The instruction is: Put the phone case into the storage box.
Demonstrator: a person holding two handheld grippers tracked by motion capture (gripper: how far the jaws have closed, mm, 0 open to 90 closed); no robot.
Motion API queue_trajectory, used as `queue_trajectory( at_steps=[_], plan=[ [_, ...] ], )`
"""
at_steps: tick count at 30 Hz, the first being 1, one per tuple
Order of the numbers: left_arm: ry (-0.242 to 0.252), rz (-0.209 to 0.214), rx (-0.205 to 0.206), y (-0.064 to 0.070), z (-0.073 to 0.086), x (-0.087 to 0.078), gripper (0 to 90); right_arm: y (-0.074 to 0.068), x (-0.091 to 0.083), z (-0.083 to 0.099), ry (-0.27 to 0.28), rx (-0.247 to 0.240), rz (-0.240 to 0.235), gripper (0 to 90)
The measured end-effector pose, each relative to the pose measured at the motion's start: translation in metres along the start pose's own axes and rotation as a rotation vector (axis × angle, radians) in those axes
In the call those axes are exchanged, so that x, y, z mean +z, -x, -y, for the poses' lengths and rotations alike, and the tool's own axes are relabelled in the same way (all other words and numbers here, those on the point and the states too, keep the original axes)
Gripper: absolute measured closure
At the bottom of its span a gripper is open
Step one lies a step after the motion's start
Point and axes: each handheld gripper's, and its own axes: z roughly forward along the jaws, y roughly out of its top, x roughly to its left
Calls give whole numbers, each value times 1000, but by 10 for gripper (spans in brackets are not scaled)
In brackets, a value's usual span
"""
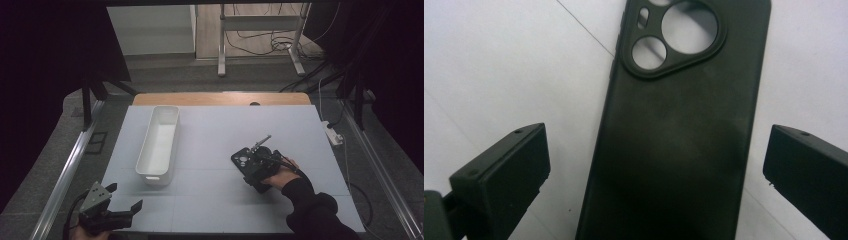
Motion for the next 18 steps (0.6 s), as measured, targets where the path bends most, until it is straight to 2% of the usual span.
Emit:
queue_trajectory(
  at_steps=[14,18],
  plan=[
    [0,1,2,0,0,0,19,0,17,8,-44,-7,30,0],
    [-1,0,2,0,0,0,19,1,17,10,-35,1,20,0]
  ],
)
